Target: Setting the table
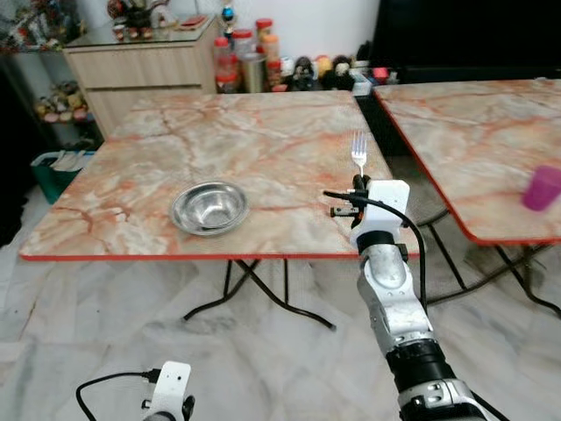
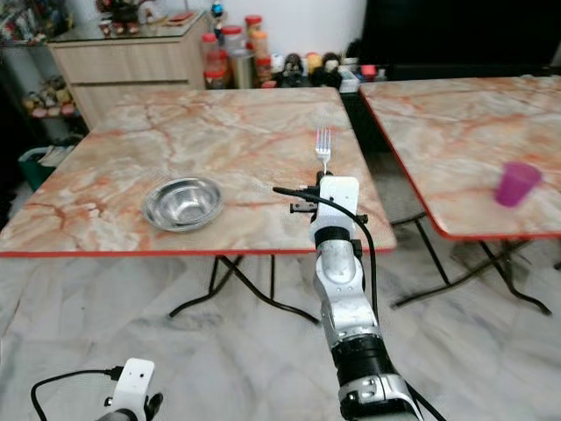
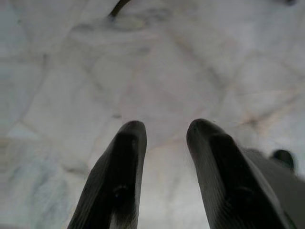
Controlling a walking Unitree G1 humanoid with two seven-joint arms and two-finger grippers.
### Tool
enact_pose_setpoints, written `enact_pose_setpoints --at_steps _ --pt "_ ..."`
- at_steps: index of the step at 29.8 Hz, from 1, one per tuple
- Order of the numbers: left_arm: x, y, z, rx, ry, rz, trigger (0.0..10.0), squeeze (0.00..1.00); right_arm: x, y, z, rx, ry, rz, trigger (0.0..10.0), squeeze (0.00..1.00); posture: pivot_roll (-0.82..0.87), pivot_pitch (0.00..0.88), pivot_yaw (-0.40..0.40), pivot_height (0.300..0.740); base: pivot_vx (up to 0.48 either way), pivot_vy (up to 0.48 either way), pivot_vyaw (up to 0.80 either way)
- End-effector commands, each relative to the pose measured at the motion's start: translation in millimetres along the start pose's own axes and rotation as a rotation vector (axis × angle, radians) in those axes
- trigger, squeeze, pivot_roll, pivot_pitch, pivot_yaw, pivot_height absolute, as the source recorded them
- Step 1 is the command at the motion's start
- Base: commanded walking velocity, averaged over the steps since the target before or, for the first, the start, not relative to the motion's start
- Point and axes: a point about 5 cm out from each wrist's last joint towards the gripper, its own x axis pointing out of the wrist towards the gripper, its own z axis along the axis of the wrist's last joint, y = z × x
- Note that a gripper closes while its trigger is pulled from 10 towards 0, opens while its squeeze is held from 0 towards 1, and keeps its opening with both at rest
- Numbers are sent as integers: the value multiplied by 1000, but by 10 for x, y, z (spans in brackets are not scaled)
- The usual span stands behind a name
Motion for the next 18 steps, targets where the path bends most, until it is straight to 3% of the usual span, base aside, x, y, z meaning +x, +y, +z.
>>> enact_pose_setpoints --at_steps 1,3,18 --pt "19 -32 60 -1 -11 -6 10000 0 13 -110 33 -5 -10 -30 10000 0 -12 0 28 736 446 0 0" --pt "18 -29 57 3 -10 -4 10000 0 10 -126 25 -8 -7 -34 10000 0 -13 1 31 736 351 0 0" --pt "9 -34 25 1 -7 -7 10000 0 -6 -184 23 -18 -2 -56 10000 0 -25 22 41 736 0 18 0"
